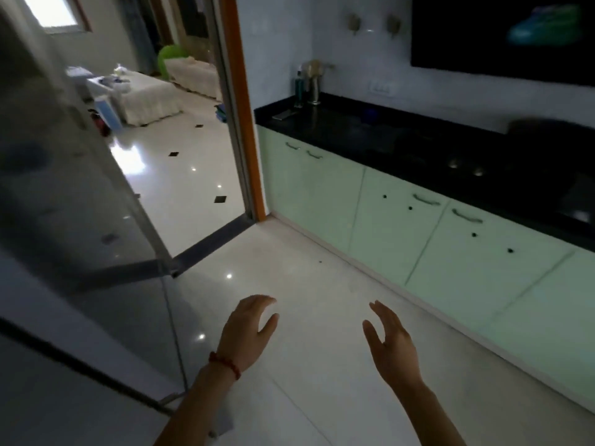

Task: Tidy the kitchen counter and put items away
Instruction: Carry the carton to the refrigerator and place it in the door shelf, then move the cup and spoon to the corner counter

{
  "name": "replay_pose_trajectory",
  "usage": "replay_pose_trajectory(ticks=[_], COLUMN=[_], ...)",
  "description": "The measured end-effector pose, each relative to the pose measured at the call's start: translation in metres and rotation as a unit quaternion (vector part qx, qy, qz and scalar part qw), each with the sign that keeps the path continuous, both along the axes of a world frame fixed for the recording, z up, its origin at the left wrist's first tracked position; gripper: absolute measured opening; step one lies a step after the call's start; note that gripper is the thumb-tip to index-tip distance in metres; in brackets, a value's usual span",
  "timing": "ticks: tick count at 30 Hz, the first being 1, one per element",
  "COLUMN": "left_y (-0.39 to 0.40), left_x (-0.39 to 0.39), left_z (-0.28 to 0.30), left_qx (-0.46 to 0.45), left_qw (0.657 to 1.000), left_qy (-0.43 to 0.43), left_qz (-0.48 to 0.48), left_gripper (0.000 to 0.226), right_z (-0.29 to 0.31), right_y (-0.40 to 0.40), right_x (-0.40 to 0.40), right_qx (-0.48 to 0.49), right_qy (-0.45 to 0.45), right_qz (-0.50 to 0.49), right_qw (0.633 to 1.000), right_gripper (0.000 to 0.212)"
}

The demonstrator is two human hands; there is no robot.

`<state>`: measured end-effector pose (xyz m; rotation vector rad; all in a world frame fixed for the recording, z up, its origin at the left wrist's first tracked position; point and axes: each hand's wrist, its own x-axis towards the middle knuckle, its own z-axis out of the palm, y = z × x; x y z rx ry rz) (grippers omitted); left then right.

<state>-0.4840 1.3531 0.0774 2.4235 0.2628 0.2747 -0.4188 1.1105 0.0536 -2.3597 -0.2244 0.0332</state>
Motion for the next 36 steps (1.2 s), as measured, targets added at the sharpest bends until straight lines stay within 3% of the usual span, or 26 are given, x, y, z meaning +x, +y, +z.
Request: replay_pose_trajectory(ticks=[2, 5, 10, 16, 23, 30, 36], left_y=[-0.039, -0.102, -0.207, -0.303, -0.386, -0.463, -0.577], left_x=[0.018, 0.042, 0.076, 0.115, 0.176, 0.270, 0.369], left_z=[-0.028, -0.072, -0.114, -0.150, -0.178, -0.200, -0.191], left_qx=[-0.090, -0.110, -0.124, -0.146, -0.137, -0.096, -0.077], left_qw=[0.991, 0.973, 0.946, 0.907, 0.874, 0.855, 0.835], left_qy=[0.102, 0.204, 0.297, 0.390, 0.461, 0.499, 0.507], left_qz=[0.006, -0.012, -0.045, -0.059, -0.065, -0.100, -0.199], left_gripper=[0.036, 0.022, 0.021, 0.019, 0.020, 0.024, 0.020], right_z=[-0.023, -0.058, -0.107, -0.147, -0.166, -0.169, -0.158], right_y=[-0.060, -0.150, -0.282, -0.387, -0.439, -0.494, -0.549], right_x=[0.002, -0.006, -0.041, -0.098, -0.114, -0.067, -0.009], right_qx=[-0.019, -0.023, 0.002, 0.034, 0.090, 0.151, 0.179], right_qy=[0.050, 0.121, 0.245, 0.338, 0.370, 0.362, 0.338], right_qz=[-0.047, -0.111, -0.230, -0.373, -0.497, -0.583, -0.653], right_qw=[0.997, 0.986, 0.942, 0.863, 0.780, 0.711, 0.654], right_gripper=[0.042, 0.041, 0.040, 0.037, 0.035, 0.034, 0.035])
